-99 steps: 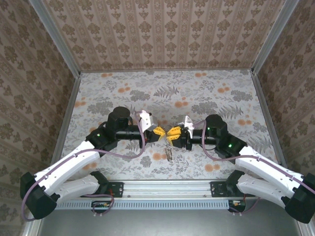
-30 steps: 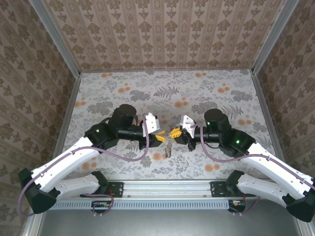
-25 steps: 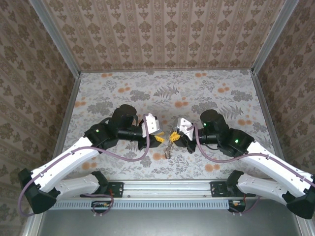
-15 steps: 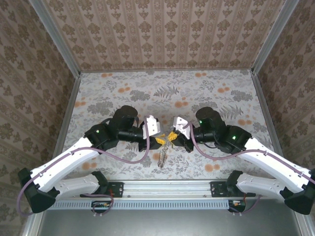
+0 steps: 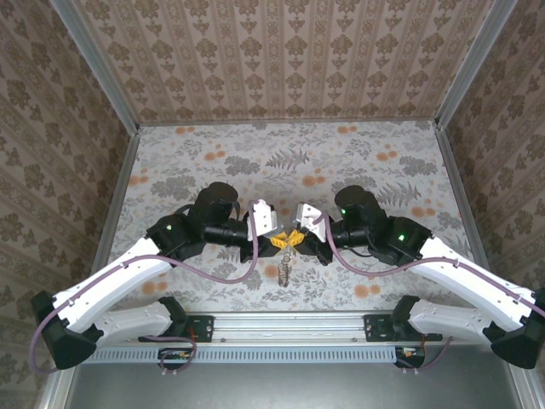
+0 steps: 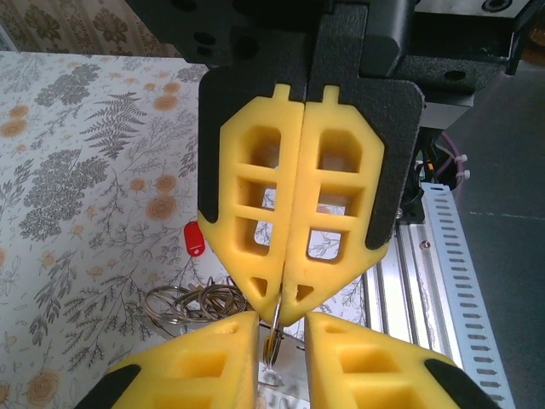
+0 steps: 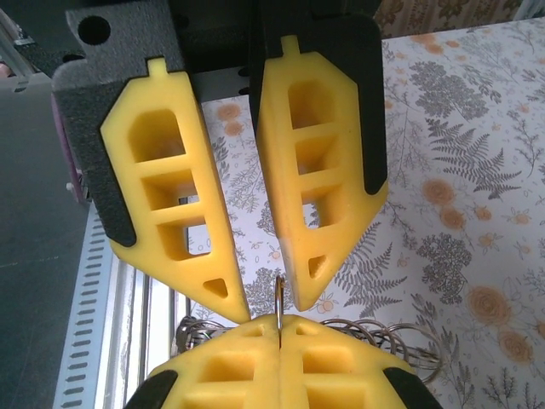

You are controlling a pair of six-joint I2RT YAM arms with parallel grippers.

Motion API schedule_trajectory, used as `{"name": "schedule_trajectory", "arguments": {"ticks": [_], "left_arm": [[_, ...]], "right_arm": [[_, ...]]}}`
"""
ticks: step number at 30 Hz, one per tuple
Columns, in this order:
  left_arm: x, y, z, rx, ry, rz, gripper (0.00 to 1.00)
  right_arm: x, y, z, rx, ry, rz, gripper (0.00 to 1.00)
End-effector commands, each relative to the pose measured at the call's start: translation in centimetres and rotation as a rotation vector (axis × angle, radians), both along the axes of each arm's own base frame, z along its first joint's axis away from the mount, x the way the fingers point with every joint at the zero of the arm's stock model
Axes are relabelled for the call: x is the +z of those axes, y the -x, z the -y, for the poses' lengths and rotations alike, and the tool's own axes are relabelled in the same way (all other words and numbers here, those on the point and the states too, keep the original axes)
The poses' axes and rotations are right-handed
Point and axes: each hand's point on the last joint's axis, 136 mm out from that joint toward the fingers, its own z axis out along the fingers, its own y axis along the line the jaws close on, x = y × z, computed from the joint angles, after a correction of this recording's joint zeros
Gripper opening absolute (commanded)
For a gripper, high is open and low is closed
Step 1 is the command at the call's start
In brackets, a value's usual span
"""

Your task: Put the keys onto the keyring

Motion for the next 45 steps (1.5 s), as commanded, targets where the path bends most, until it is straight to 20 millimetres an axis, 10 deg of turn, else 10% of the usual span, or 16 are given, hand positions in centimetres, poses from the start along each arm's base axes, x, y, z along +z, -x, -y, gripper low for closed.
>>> {"name": "schedule_trajectory", "arguments": {"ticks": [1,34,41,45], "left_arm": [[-0.1,0.2,0.3,-0.015,0.005,-0.007,0.22],[1.0,0.5,0.4,-0.029,0.051,-0.009,0.17],[1.1,0.7,0.3,-0.043,0.062,0.000,0.00],[2.0,1.4,0.0,-0.072,0.098,0.010,0.00]], "right_arm": [[2.9,1.3,-0.5,0.074,-0.086,0.068,0.00],[2.1,1.8,-0.9,0.109,-0.072,0.060,0.00],[2.2,2.0,-1.0,0.120,-0.075,0.067,0.00],[4.3,2.7,-0.1,0.096,-0.182,0.110,0.36]]}}
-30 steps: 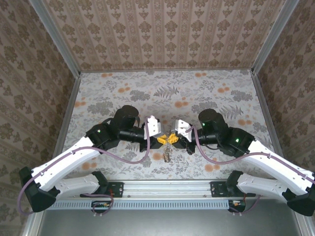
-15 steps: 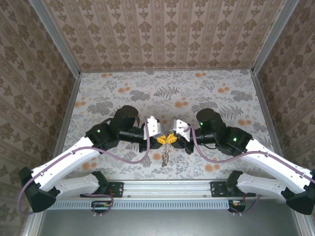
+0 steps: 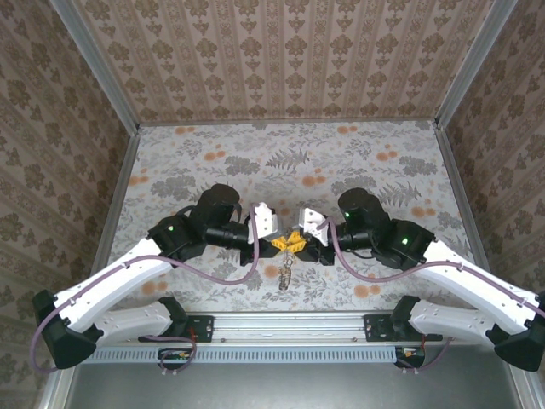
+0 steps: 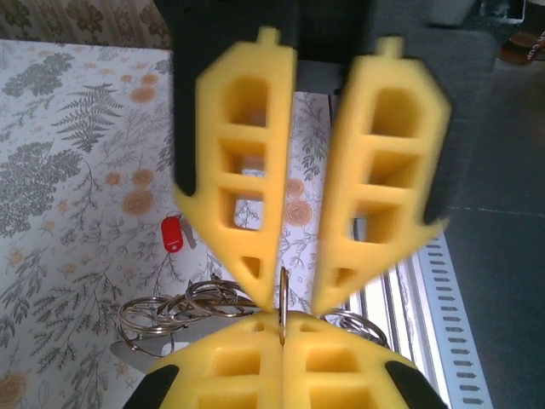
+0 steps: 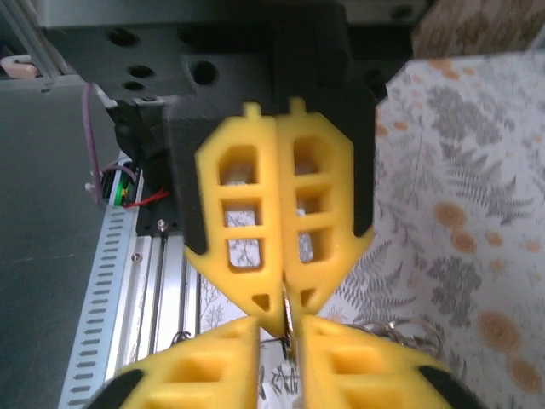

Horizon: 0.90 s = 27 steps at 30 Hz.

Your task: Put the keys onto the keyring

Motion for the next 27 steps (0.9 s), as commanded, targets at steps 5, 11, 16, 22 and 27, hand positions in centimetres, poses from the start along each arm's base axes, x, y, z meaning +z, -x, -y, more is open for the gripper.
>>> {"name": "schedule_trajectory", "arguments": {"ticks": [5,11,16,22,27], "left_arm": [[4.2,1.3,-0.7,-0.077,0.174,0.042,0.00],[5.7,2.9,-1.5,-0.153,0.233,0.021,0.00],[6.7,3.7,-2.1,-0.177,0.277,0.023,0.00],[7.4,4.8,-2.6,-0.224,0.317,0.008,0.00],[8.2,5.8,-3.0,-0.272,0.349,-0.003,0.00]], "right_arm": [[3.9,0.7,3.0,-0.130,-0.209,0.063,0.67],[0.5,-4.3,8.4,-0.559,-0.162,-0.068,0.71],[-4.6,-7.4,14.6,-0.952,-0.104,-0.287,0.70],[-10.1,-7.1,17.8,-1.147,-0.050,-0.496,0.67],[-13.0,-7.0,18.2,-1.187,-0.029,-0.578,0.66]]}}
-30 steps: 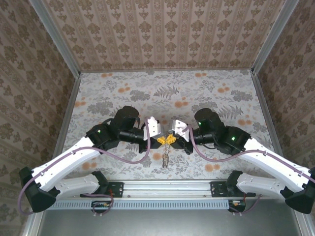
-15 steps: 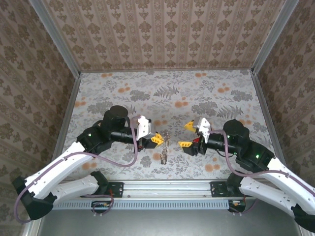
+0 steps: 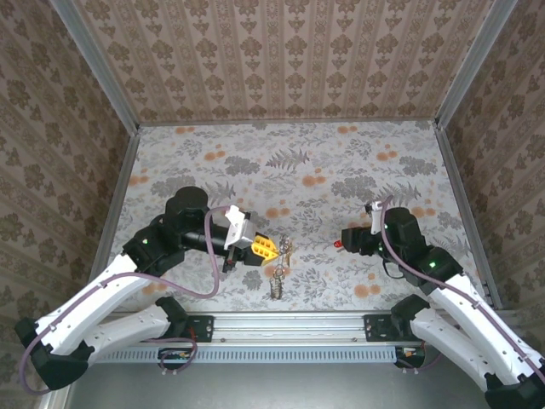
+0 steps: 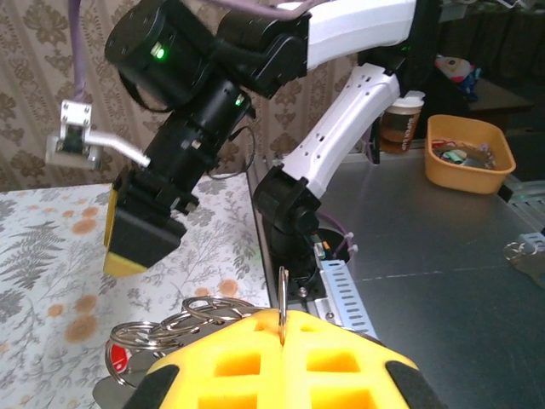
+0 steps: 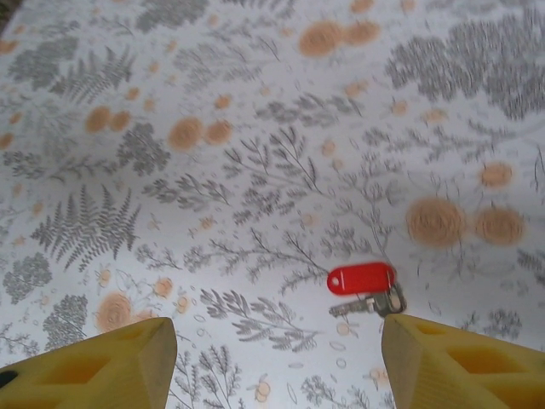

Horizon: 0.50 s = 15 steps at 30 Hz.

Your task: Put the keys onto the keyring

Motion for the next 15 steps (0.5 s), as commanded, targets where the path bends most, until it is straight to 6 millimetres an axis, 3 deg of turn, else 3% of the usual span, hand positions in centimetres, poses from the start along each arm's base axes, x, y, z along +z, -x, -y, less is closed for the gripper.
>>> {"name": "schedule_trajectory", "arguments": {"ticks": [1,8,15], "left_arm": [[1.7,1.1,-0.5,-0.061,0.073,0.009,0.00],[1.4,-0.3,-0.2,-0.003,0.073,0.005,0.00],[0.3,-4.1,0.0,0.184,0.052,0.006,0.00]], "right_arm": [[-2.2,0.3,0.7,-0.072,-0.031,-0.089,0.66],[-4.5,-0.9,0.5,-0.088,-0.056,-0.142,0.65],[-7.6,-1.8,1.1,-0.129,-0.043,-0.225,0.65]]}}
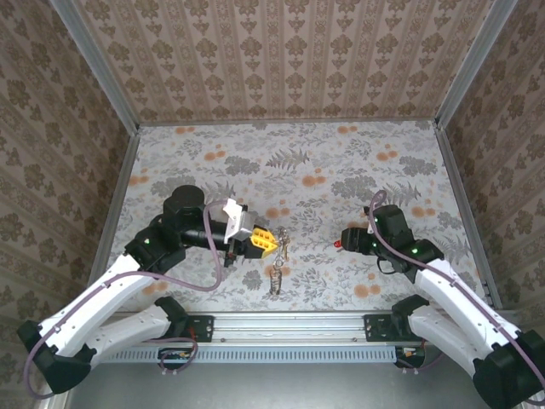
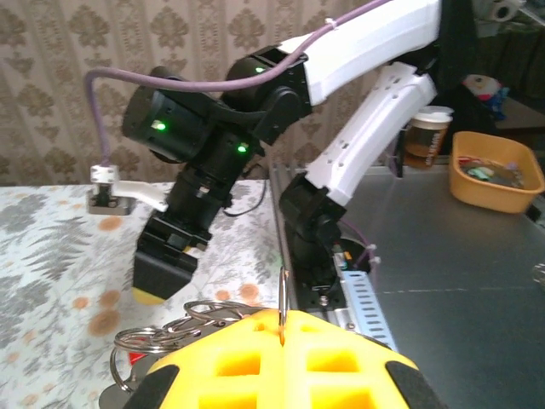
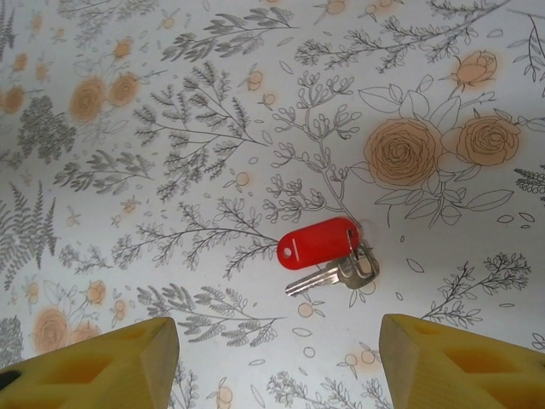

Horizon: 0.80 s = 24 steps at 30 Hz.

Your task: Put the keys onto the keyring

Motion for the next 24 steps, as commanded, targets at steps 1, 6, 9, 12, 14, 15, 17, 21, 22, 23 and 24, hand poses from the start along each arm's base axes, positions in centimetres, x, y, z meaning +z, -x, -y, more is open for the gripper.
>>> {"name": "schedule_trajectory", "arguments": {"ticks": [1,6,9,12,14,15,17,21,22,23,24], "left_arm": [[0.5,-2.1,0.0,0.107,0.032,0.021,0.00],[-0.2,-3.7,0.1,0.158,0.031,0.000,0.00],[-0.1,-4.3,-0.1,0.173,0.043,-0.009,0.00],[0.1,-4.6,-0.1,0.173,0.065,-0.024,0.00],[0.0,-4.8,-0.1,0.173,0.072,-0.034,0.00],[0.0,-4.8,-0.1,0.172,0.074,-0.038,0.00],[0.0,-4.9,-0.2,0.172,0.078,-0.040,0.00],[0.3,-4.9,-0.3,0.175,0.089,-0.042,0.00],[0.4,-4.9,-0.4,0.174,0.094,-0.041,0.00],[0.3,-4.9,-0.4,0.175,0.094,-0.042,0.00],[0.3,-5.0,-0.4,0.178,0.094,-0.045,0.00]], "right_arm": [[-1.5,-0.5,-0.1,-0.020,-0.032,-0.036,0.64],[-3.2,-1.5,-0.1,-0.023,-0.019,-0.096,0.54],[-3.8,-1.8,-0.3,-0.015,-0.012,-0.129,0.50],[-4.3,-2.0,-0.2,-0.022,0.001,-0.155,0.49],[-4.5,-2.4,0.0,-0.035,0.015,-0.163,0.49],[-4.5,-2.7,0.1,-0.037,0.026,-0.163,0.48],[-4.6,-3.2,0.2,-0.038,0.050,-0.166,0.47],[-5.0,-4.1,0.2,-0.025,0.079,-0.184,0.45],[-5.3,-4.2,0.2,-0.021,0.084,-0.193,0.44],[-5.5,-4.2,0.2,-0.021,0.087,-0.201,0.43],[-5.7,-4.2,0.1,-0.021,0.089,-0.208,0.42]]}}
